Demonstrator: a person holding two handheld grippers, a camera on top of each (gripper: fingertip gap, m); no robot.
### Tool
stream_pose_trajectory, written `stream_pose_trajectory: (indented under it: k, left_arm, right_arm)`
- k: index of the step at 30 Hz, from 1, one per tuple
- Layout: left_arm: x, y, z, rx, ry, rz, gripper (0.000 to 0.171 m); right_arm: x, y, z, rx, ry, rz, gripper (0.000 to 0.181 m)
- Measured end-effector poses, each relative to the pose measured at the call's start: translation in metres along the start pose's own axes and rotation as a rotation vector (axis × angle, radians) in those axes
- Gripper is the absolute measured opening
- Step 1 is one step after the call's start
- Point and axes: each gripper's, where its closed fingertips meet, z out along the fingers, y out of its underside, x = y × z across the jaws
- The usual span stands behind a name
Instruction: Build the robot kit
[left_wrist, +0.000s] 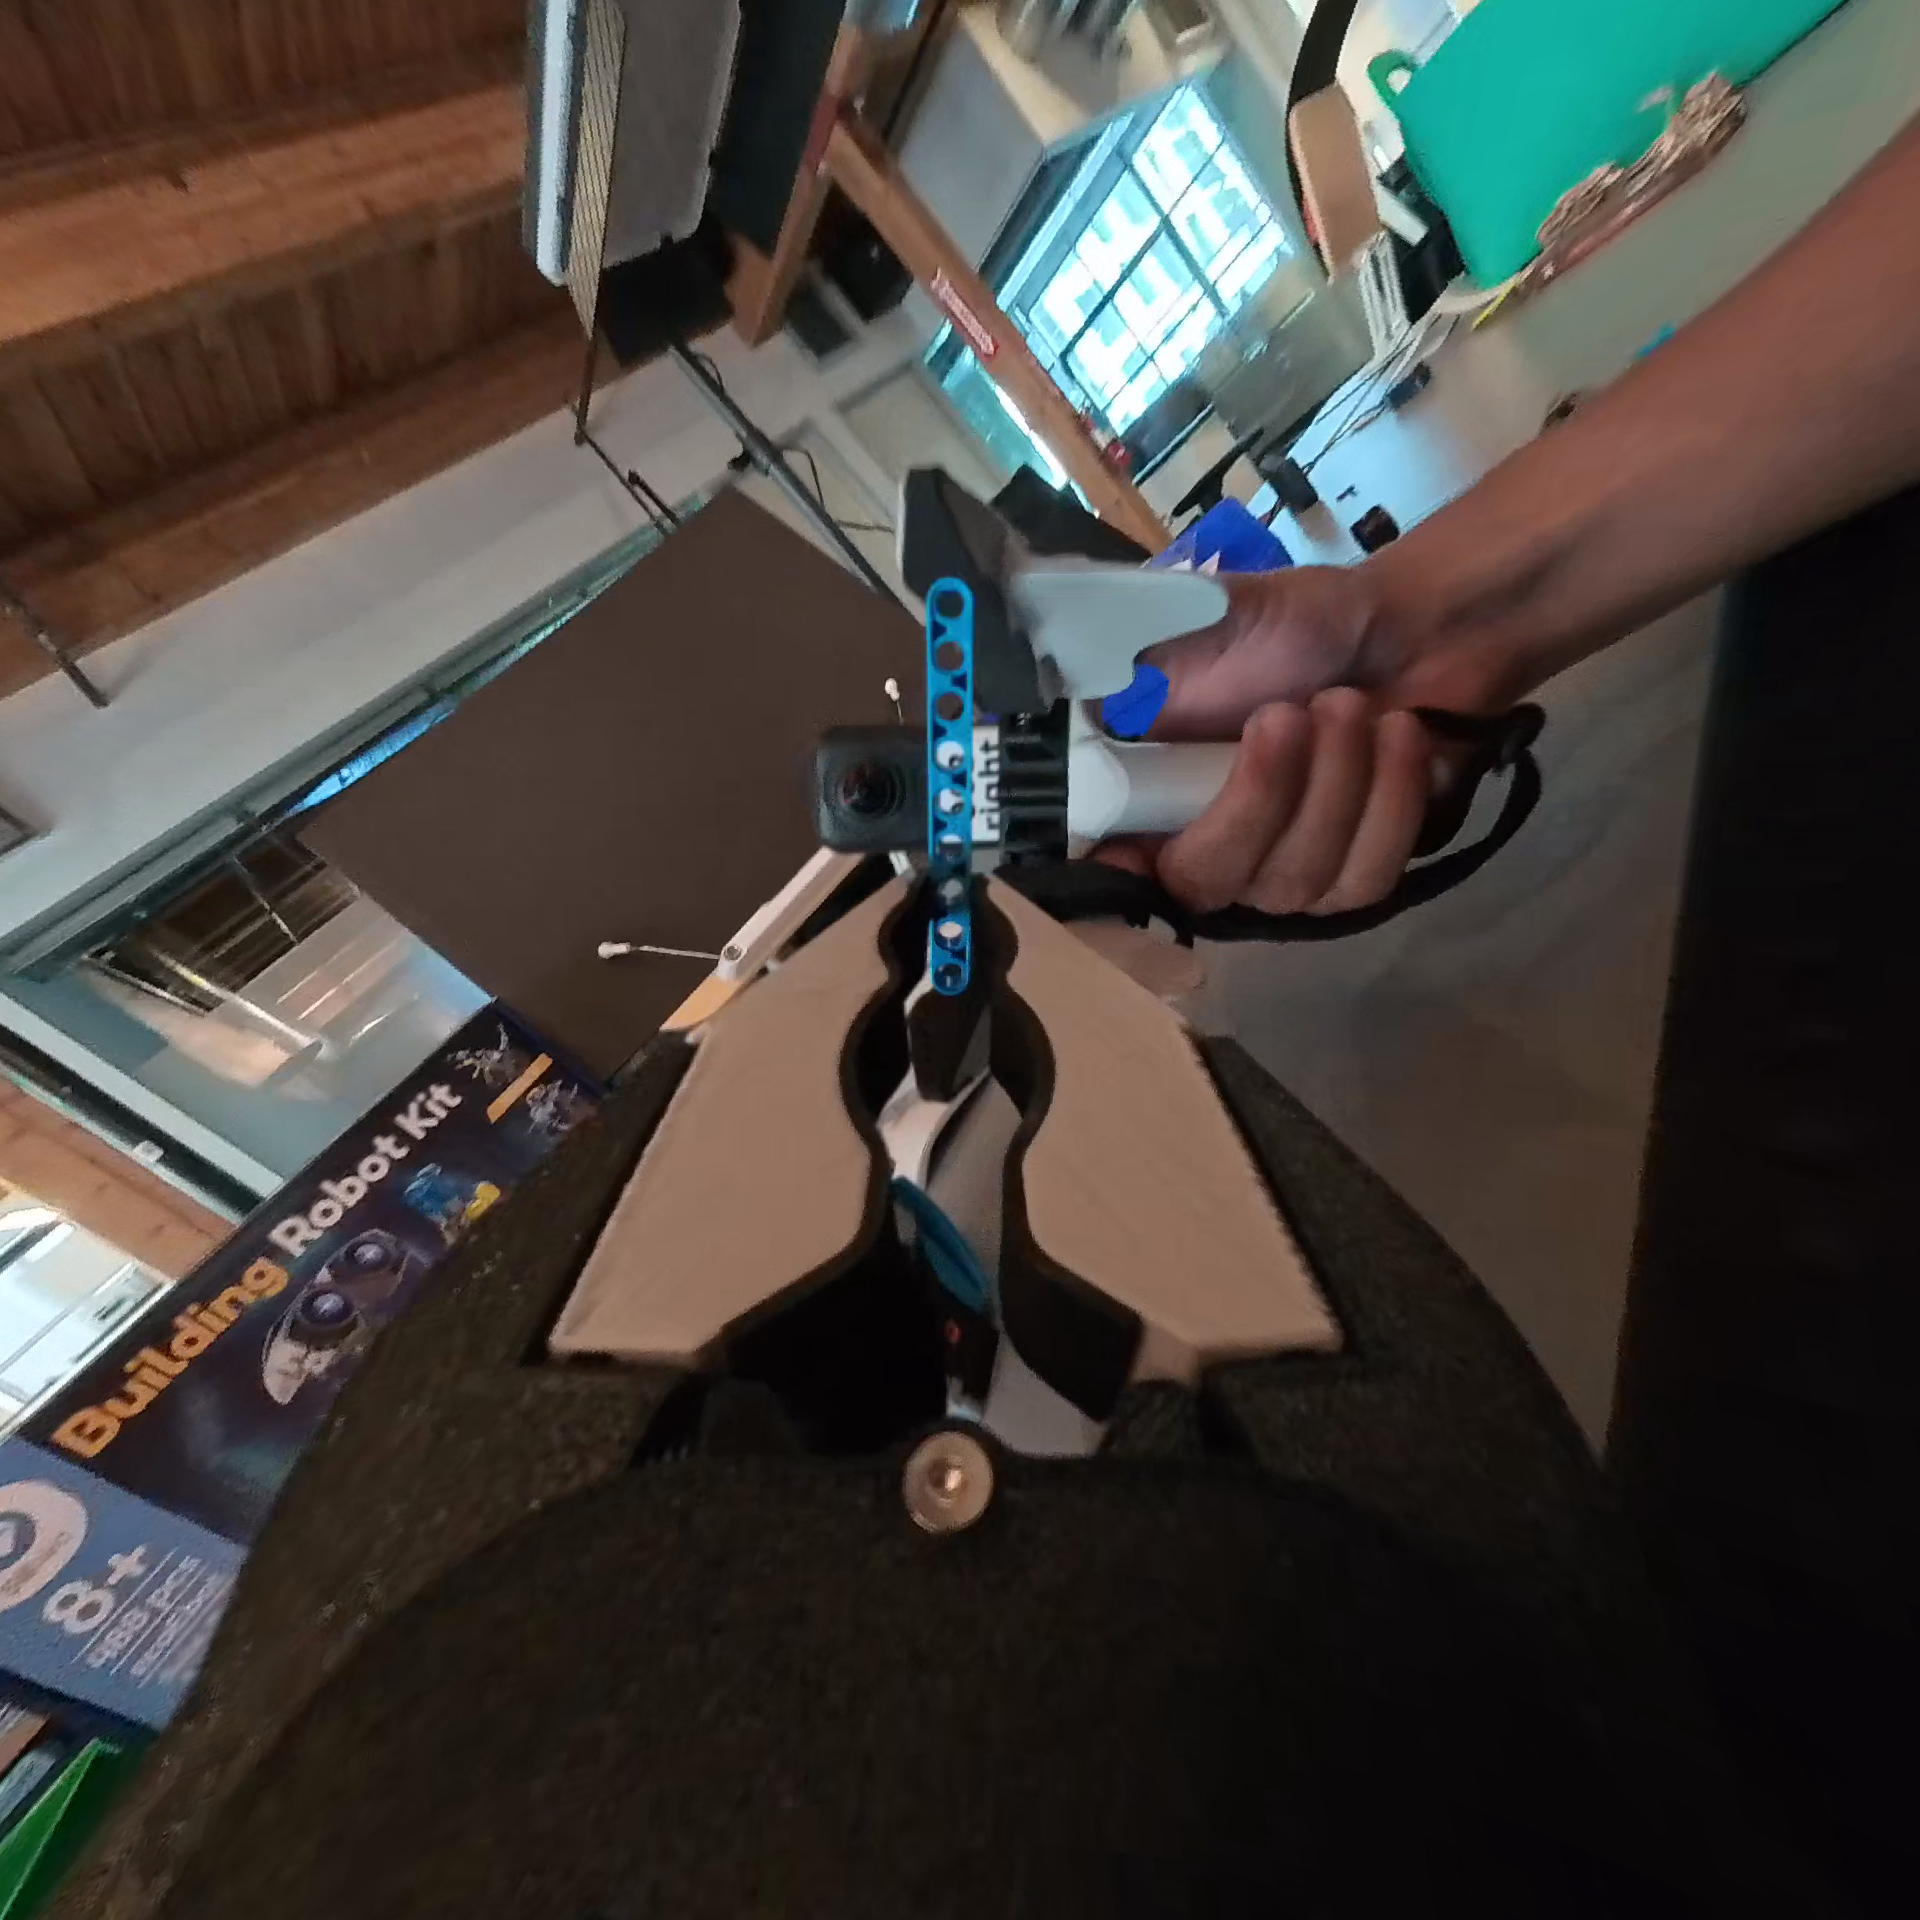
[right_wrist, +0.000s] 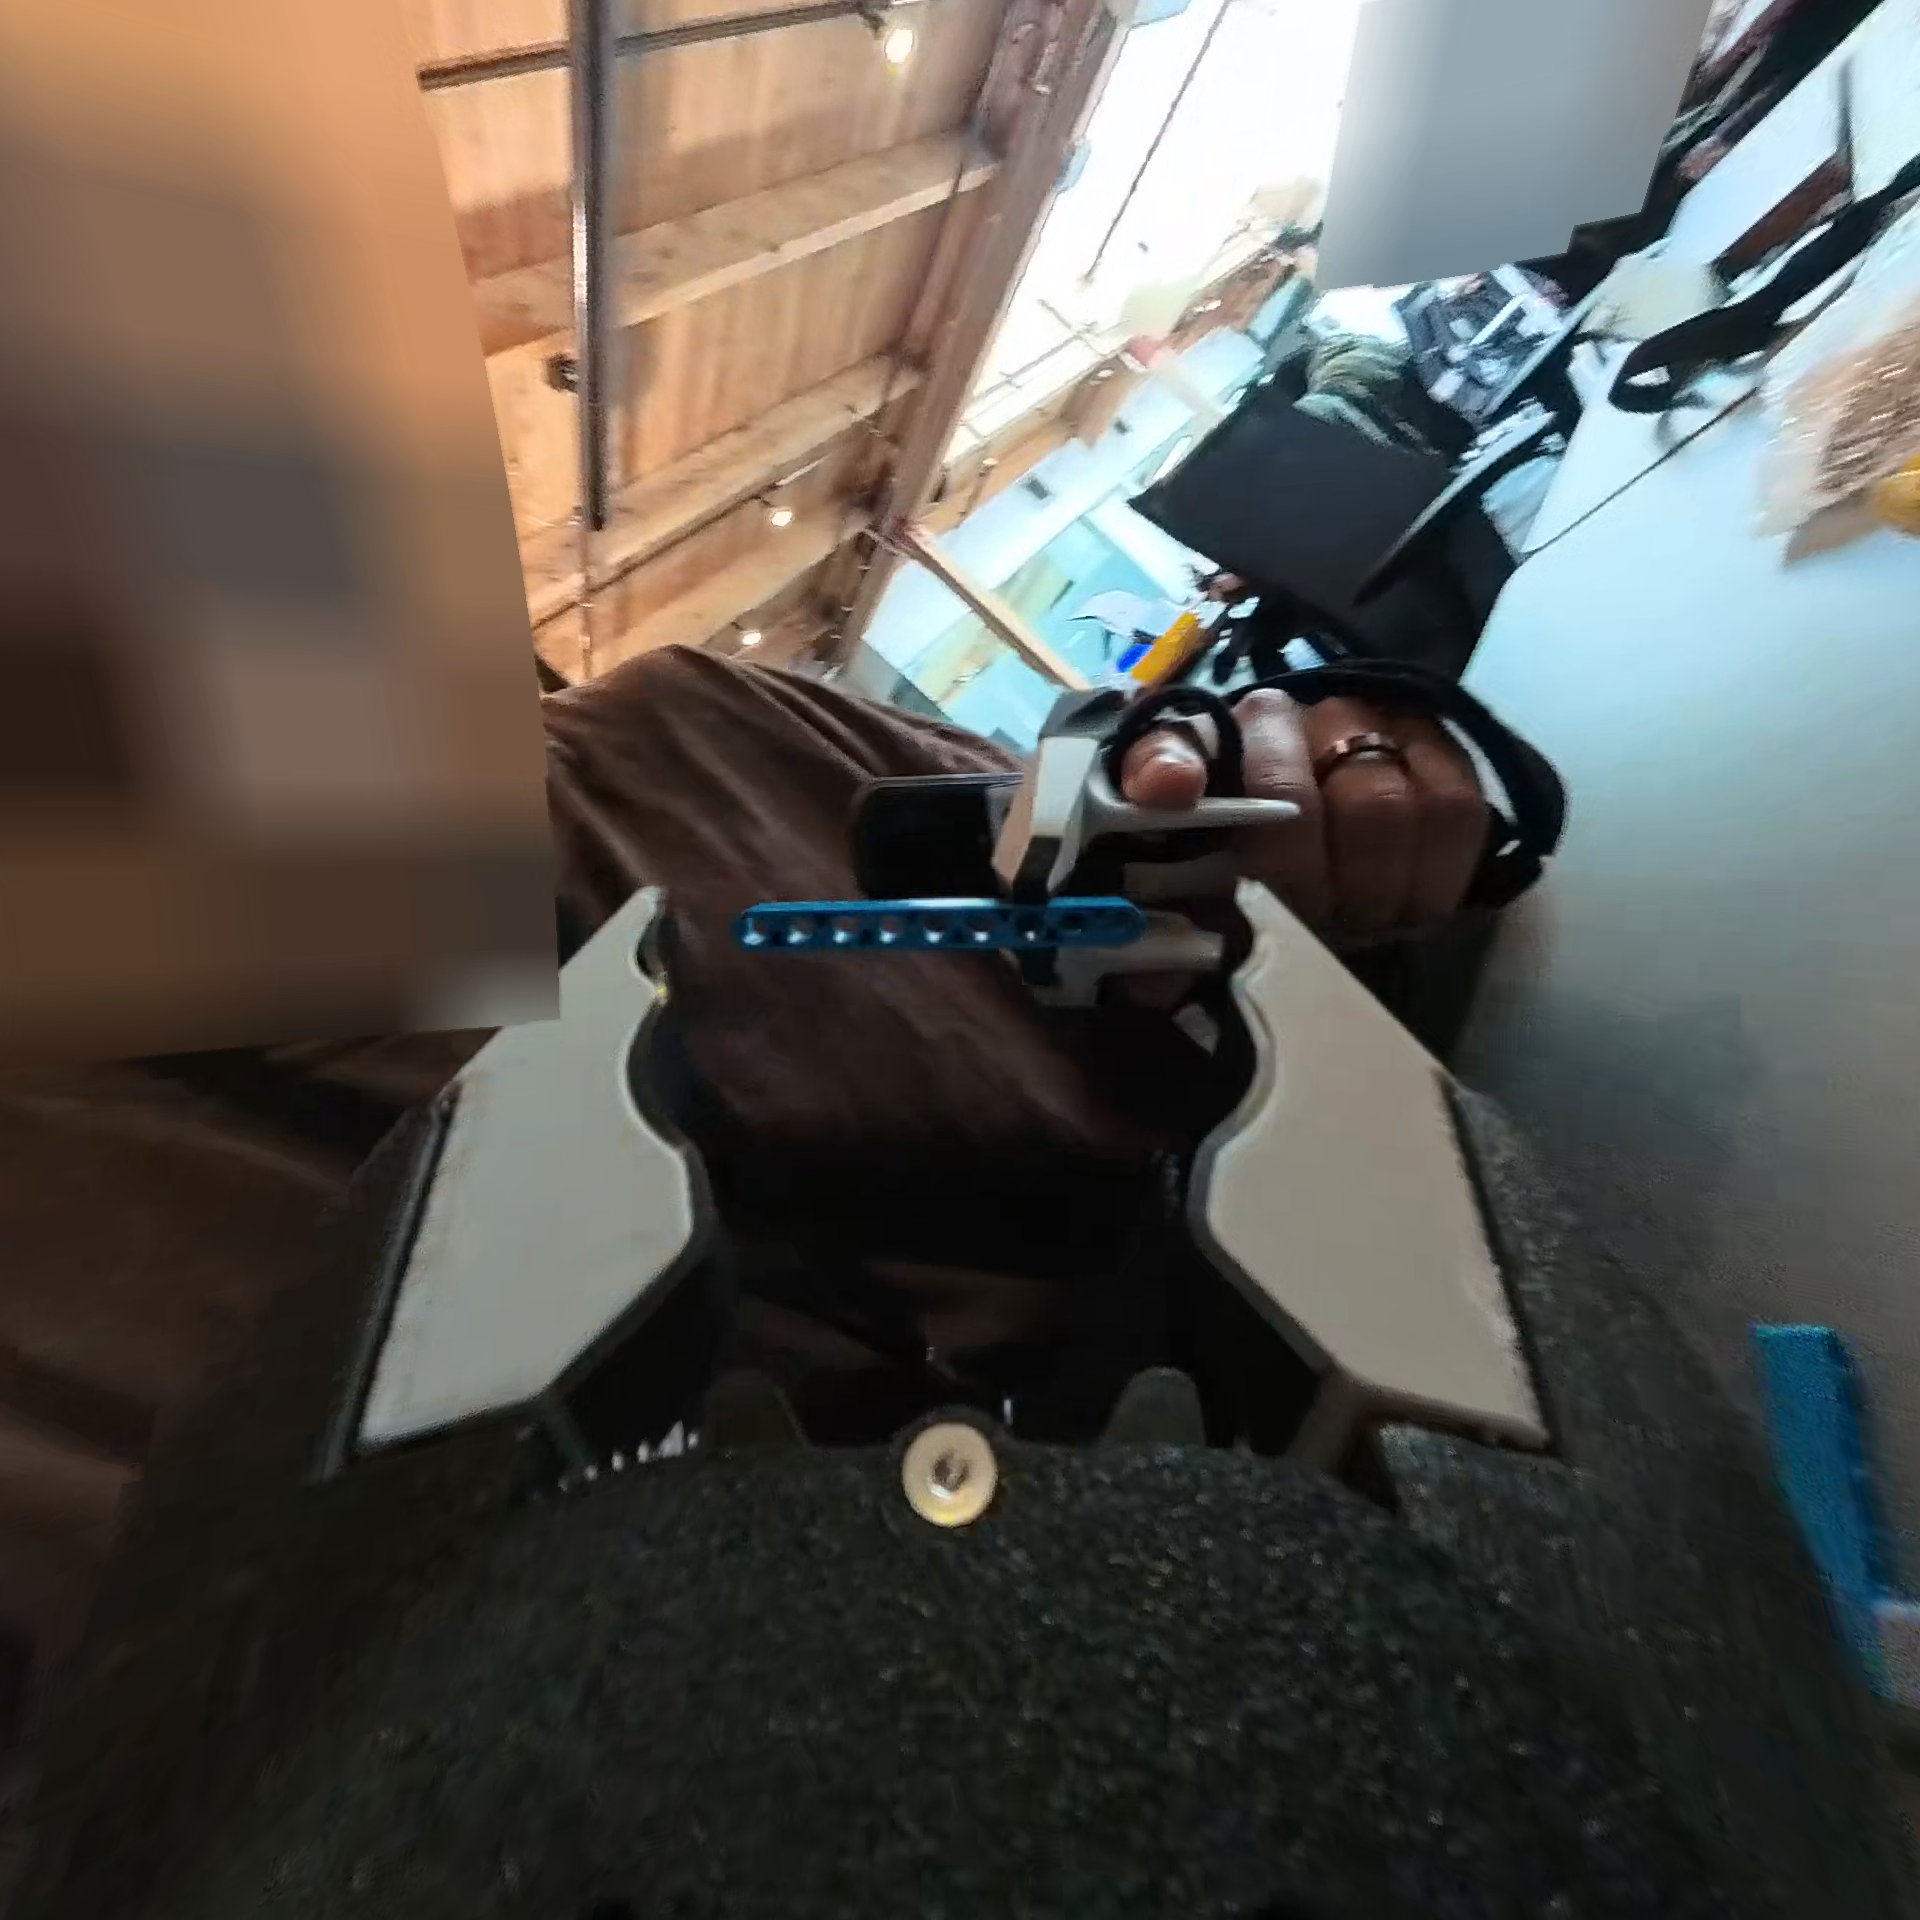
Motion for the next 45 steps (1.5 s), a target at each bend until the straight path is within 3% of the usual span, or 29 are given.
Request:
stream_pose_trajectory:
  k: [2,4,8,13,15,27,30,36,38,41,43,45]
  left_arm:
    - [0.001,-0.003,-0.001,0.019,0.007,0.001,0.007]
    - [0.002,-0.003,-0.001,0.021,0.008,0.011,0.007]
    - [0.001,0.003,0.001,-0.005,0.002,0.003,0.007]
    - [0.000,0.033,0.007,-0.175,-0.018,0.018,0.009]
    - [0.000,0.037,0.008,-0.201,-0.022,0.032,0.009]
    - [0.000,0.059,0.012,-0.345,-0.056,0.127,0.007]
    - [0.001,0.061,0.012,-0.351,-0.041,0.094,0.007]
    - [0.002,0.064,0.011,-0.360,-0.012,0.049,0.006]
    - [-0.004,0.067,0.009,-0.377,-0.024,-0.012,0.006]
    - [-0.020,0.070,0.004,-0.363,-0.051,-0.199,0.007]
    - [-0.028,0.074,0.002,-0.357,-0.057,-0.319,0.007]
    - [-0.033,0.077,0.000,-0.350,-0.057,-0.406,0.007]
  right_arm:
    - [-0.004,0.005,0.001,-0.029,-0.031,0.007,0.086]
    - [-0.005,0.009,0.005,-0.057,-0.019,-0.027,0.080]
    - [0.001,0.008,0.004,-0.073,0.073,-0.107,0.080]
    - [0.034,0.003,-0.008,-0.101,0.376,-0.265,0.077]
    - [0.039,0.004,-0.009,-0.110,0.423,-0.277,0.078]
    - [0.055,0.008,-0.011,-0.171,0.565,-0.366,0.078]
    - [0.057,0.008,-0.014,-0.172,0.581,-0.355,0.073]
    - [0.061,0.015,-0.014,-0.237,0.631,-0.411,0.082]
    - [0.059,0.005,-0.034,-0.248,0.679,-0.462,0.064]
    - [0.043,-0.027,-0.087,-0.152,0.790,-0.568,0.052]
    - [0.048,-0.023,-0.115,-0.242,0.891,-0.639,0.052]
    - [0.066,0.002,-0.137,-0.449,1.006,-0.617,0.047]
